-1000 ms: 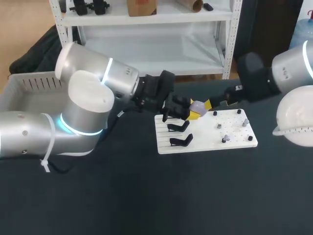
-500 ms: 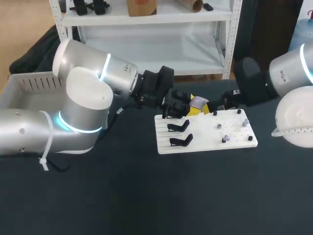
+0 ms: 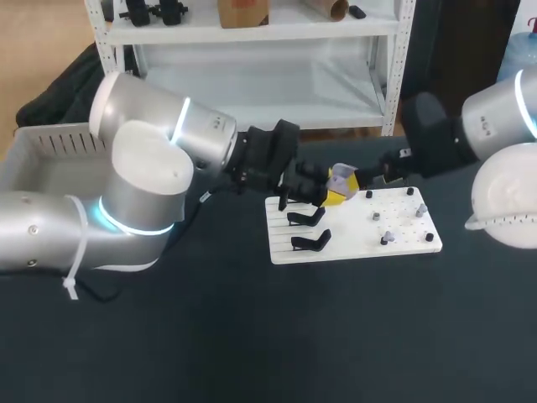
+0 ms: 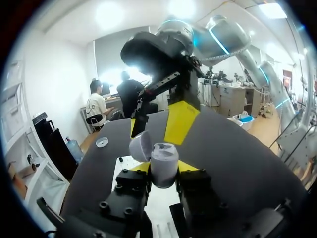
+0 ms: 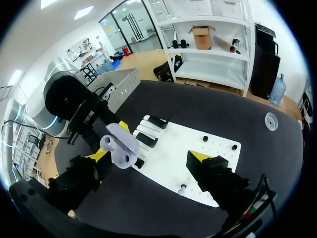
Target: Pick up each earbud case from the left stands, insert the matching earbuds, close the lid, and place the case in the box.
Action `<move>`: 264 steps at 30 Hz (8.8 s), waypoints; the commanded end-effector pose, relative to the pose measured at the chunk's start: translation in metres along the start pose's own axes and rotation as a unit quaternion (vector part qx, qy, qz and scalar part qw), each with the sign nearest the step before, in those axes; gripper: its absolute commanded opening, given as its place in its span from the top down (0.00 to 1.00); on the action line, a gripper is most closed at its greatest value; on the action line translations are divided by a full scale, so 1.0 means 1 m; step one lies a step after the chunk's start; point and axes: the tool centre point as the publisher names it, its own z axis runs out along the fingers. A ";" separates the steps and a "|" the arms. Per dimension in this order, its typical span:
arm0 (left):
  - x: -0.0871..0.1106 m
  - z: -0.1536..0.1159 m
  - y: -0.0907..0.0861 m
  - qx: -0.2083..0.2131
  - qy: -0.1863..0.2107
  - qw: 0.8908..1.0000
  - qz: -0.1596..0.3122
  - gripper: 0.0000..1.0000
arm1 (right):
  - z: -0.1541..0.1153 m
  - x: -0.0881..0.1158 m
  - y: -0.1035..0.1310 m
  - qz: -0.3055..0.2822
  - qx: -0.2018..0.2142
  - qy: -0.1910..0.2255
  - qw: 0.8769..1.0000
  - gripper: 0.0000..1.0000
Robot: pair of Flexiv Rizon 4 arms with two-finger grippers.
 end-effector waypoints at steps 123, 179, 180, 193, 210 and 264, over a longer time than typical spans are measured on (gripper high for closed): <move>-0.023 -0.105 0.022 -0.091 -0.168 0.978 -0.088 1.00 | 0.013 0.075 -0.143 0.095 0.388 0.232 0.887 0.61; -0.023 -0.105 0.022 -0.091 -0.168 0.978 -0.088 1.00 | 0.024 0.079 -0.151 0.097 0.367 0.252 0.890 0.83; -0.023 -0.105 0.022 -0.091 -0.168 0.978 -0.088 1.00 | 0.025 0.079 -0.151 0.097 0.367 0.253 0.890 0.84; -0.023 -0.105 0.022 -0.091 -0.168 0.978 -0.088 1.00 | -0.012 0.061 -0.131 0.087 0.376 0.218 0.896 1.00; -0.023 -0.105 0.022 -0.091 -0.168 0.978 -0.088 1.00 | -0.080 0.044 -0.020 -0.031 0.295 0.228 0.927 1.00; -0.023 -0.105 0.022 -0.091 -0.168 0.978 -0.088 1.00 | -0.043 -0.049 0.161 0.205 0.335 0.237 0.889 1.00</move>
